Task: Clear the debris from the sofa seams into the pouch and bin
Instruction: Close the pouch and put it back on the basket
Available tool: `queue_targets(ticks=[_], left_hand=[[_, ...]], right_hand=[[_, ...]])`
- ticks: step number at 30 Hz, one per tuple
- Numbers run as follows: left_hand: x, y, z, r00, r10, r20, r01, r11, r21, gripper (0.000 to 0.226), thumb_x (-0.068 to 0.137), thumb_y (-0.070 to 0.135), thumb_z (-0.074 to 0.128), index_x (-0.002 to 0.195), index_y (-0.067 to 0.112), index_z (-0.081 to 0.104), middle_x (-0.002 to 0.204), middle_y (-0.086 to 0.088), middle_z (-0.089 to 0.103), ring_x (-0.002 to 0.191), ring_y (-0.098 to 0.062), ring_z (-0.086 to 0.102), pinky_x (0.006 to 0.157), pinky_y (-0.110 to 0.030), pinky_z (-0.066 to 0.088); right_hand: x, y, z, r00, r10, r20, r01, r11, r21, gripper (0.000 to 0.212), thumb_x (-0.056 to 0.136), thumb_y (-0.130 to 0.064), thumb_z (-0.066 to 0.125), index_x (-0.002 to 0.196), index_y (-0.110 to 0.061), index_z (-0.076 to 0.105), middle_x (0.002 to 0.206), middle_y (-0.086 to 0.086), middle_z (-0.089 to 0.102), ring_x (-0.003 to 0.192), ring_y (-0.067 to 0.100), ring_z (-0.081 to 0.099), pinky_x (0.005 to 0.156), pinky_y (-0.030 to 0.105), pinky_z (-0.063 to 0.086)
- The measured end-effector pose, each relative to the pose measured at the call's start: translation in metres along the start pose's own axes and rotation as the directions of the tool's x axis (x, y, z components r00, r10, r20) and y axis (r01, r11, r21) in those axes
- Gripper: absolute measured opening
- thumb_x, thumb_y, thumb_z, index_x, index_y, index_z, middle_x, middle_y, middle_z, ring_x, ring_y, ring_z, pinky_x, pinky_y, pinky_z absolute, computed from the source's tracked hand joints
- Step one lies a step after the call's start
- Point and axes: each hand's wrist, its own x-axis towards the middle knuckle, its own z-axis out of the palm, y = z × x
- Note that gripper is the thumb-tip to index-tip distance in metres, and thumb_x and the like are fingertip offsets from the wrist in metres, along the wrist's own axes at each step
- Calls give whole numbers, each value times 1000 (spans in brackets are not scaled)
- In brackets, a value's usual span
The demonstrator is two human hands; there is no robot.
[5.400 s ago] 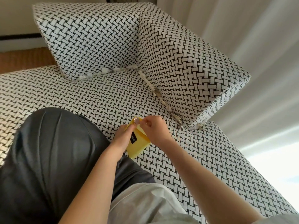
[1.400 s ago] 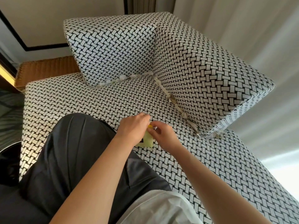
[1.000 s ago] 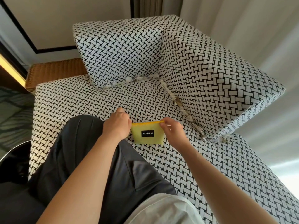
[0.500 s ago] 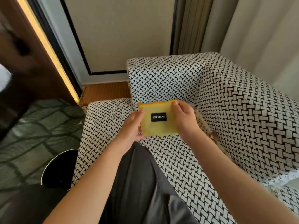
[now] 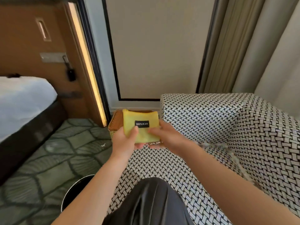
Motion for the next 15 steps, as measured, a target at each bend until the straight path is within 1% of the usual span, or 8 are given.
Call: queue_targets(ticks=[2, 5, 6, 7, 9, 12, 13, 15], left_hand=[[13, 3, -8, 999, 27, -17, -26, 999, 42, 22, 94, 27, 52, 106, 10, 61, 91, -7, 67, 60, -8, 68, 48, -18, 50], [40, 6, -16, 992, 54, -110, -33, 983, 182, 34, 95, 35, 48, 94, 3, 58, 76, -13, 61, 42, -12, 60, 36, -18, 41], [53, 6, -19, 987, 66, -148, -25, 965, 263, 37, 95, 38, 45, 91, 3, 56, 73, -13, 58, 43, -15, 58, 36, -20, 40], [64, 6, -20, 982, 79, -172, -18, 944, 329, 40, 95, 41, 44, 89, 3, 56, 73, -13, 56, 48, -19, 56, 40, -23, 42], [88, 3, -24, 981, 81, -174, -12, 930, 368, 41, 94, 43, 42, 87, 6, 55, 73, -12, 55, 56, -23, 53, 51, -31, 46], [122, -12, -34, 996, -2, -89, 24, 969, 248, 33, 94, 43, 45, 88, 12, 54, 62, -6, 54, 39, -9, 49, 40, -22, 43], [134, -19, -38, 998, -37, -47, 46, 976, 212, 29, 94, 42, 46, 90, 14, 54, 60, -3, 53, 36, -6, 47, 41, -22, 46], [162, -36, -47, 993, -109, 39, 99, 975, 200, 18, 93, 37, 50, 93, 19, 54, 69, -4, 59, 41, -6, 52, 55, -30, 55]], right_hand=[[14, -2, 6, 1000, -9, 19, 10, 999, -34, 30, 91, -21, 55, 120, -11, 50, 109, 11, 64, 85, 20, 68, 66, 24, 55], [42, -5, 17, 997, -68, -43, 66, 997, -44, 29, 92, -21, 56, 118, -8, 51, 102, 12, 65, 64, 15, 66, 54, 18, 50], [54, -4, 21, 993, -91, -71, 88, 995, -41, 29, 92, -21, 55, 117, -8, 51, 101, 12, 65, 62, 14, 65, 53, 18, 49], [64, -2, 23, 990, -104, -100, 102, 994, -26, 28, 92, -21, 55, 117, -8, 51, 100, 12, 64, 61, 14, 65, 53, 18, 49], [87, 1, 27, 981, -99, -166, 105, 994, 24, 27, 91, -20, 57, 114, -8, 53, 99, 12, 64, 62, 14, 65, 57, 19, 51], [123, 14, 29, 983, -45, -181, 66, 991, 113, 29, 86, -18, 64, 112, -10, 54, 103, 10, 62, 77, 15, 65, 64, 19, 53], [137, 21, 29, 986, -30, -166, 52, 990, 129, 32, 84, -16, 65, 113, -10, 53, 105, 8, 62, 84, 16, 65, 67, 19, 53], [166, 37, 30, 988, -1, -154, 23, 990, 140, 36, 83, -11, 66, 116, -9, 52, 108, 6, 62, 93, 17, 64, 72, 20, 54]])
